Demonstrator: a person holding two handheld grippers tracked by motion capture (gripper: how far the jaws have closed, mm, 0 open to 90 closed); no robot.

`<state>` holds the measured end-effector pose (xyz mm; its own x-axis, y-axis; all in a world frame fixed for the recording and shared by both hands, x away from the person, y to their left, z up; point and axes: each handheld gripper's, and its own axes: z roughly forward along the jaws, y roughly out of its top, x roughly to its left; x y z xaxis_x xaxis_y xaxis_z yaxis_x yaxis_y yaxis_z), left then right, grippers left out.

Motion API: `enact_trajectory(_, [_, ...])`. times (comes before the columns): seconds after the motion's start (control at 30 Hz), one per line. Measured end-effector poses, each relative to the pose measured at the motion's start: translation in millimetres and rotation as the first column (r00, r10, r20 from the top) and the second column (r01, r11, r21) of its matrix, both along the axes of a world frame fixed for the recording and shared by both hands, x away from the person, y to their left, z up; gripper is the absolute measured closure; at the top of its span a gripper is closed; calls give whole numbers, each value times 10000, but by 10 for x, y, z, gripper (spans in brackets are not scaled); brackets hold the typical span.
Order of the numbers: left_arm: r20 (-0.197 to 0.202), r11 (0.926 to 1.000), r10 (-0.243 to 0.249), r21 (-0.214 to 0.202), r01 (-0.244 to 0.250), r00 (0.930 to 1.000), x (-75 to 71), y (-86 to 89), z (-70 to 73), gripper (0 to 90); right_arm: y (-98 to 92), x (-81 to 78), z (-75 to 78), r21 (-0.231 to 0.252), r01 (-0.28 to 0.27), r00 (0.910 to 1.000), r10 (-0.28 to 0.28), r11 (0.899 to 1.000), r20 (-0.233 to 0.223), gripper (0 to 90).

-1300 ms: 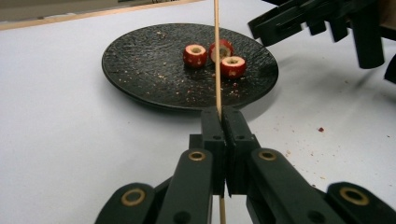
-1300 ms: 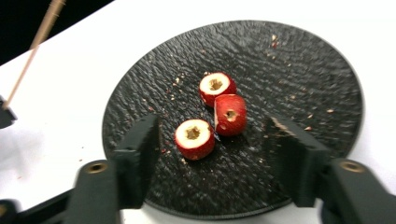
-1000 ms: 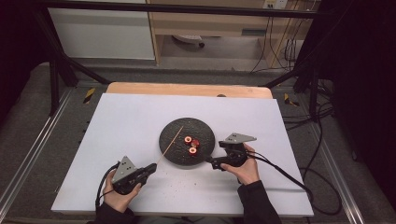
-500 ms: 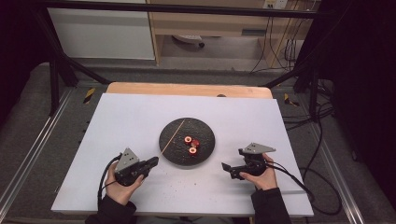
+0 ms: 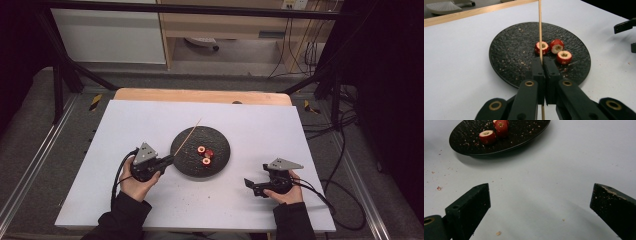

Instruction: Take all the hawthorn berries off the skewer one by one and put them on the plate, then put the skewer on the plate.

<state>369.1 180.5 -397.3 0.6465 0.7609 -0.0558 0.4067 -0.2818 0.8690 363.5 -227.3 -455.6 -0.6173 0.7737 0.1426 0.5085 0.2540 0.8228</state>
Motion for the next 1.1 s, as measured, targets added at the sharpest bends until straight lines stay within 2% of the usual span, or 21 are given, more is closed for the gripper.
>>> enact_trajectory(0.57, [-664,9975,270,666,-226,9974,378,-271,-29,885,-8,-35,-4,-331,-164,9998,162,9993,-75,19])
enact_trajectory(0.77, [-895,9938,428,1062,-332,9951,495,-402,-71,885,-14,-38,2,-324,-262,9996,259,9991,-86,18])
enact_trajectory(0.83, [-907,9904,545,1317,-422,9944,538,-446,-92,885,-18,-39,6,-339,-285,9996,282,9990,-75,18])
enact_trajectory(1.1, [-1362,9824,902,1750,-656,9866,686,-552,-248,885,-25,-44,13,-278,-300,9995,299,9992,-38,17])
